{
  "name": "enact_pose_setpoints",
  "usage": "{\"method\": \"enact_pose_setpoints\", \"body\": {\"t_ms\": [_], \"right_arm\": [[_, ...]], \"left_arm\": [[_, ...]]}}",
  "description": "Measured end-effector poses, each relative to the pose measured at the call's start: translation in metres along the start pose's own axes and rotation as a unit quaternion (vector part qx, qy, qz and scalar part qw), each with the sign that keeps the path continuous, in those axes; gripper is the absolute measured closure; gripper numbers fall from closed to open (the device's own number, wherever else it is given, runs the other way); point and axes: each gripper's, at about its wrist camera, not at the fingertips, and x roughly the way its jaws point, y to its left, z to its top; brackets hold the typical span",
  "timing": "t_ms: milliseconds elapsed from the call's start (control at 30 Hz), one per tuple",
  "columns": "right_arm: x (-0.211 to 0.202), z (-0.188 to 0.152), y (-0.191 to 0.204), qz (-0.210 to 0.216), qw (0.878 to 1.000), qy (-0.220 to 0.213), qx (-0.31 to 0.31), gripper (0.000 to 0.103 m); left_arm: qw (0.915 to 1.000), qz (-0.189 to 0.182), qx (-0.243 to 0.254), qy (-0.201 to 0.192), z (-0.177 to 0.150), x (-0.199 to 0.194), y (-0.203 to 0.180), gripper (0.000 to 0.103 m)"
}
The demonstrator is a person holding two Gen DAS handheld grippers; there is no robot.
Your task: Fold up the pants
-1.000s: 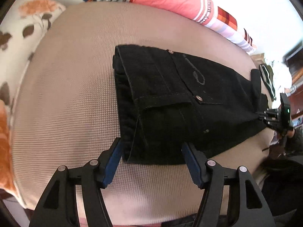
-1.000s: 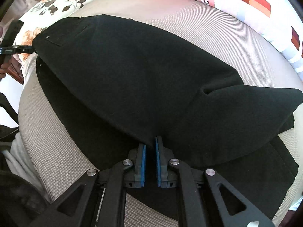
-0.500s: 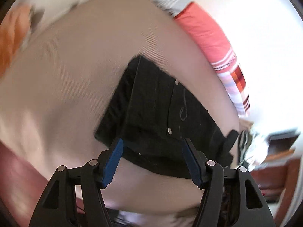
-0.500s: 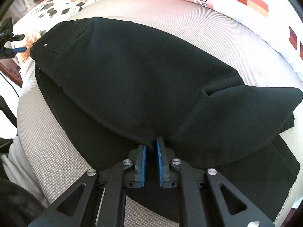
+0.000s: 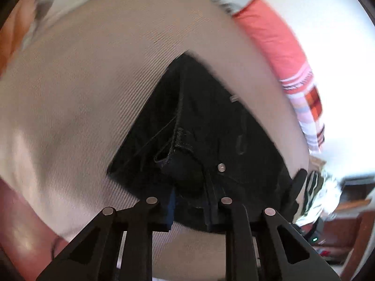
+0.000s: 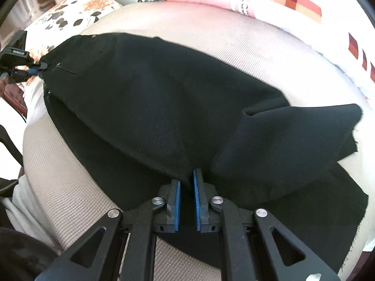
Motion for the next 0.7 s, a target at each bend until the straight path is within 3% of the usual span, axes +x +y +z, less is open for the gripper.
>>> {"method": "enact_pose_setpoints", "body": {"t_ms": [100, 333, 500, 700], "right_arm": [[-0.018, -0.004, 0.007, -0.001, 1.000, -0.004, -0.004, 0.094], [-0.011, -0.025, 0.027, 0.016, 0.999, 0.033, -0.021, 0.094], [0.000, -0.034, 0.026, 0.020, 0.998, 0.052, -0.017, 0.094], [0.000, -0.040, 0.025, 0.036, 0.997, 0.062, -0.016, 0.094]], "left_arm": [[0.9974, 0.010, 0.070, -0.011, 0.008, -0.009, -0.014, 0.084], [0.9943, 0.049, 0.074, 0.060, 0.007, 0.025, 0.022, 0.084], [0.9912, 0.064, 0.102, 0.056, 0.000, 0.025, 0.011, 0.084], [0.9817, 0.109, 0.147, 0.053, -0.009, 0.037, 0.001, 0.080]]}}
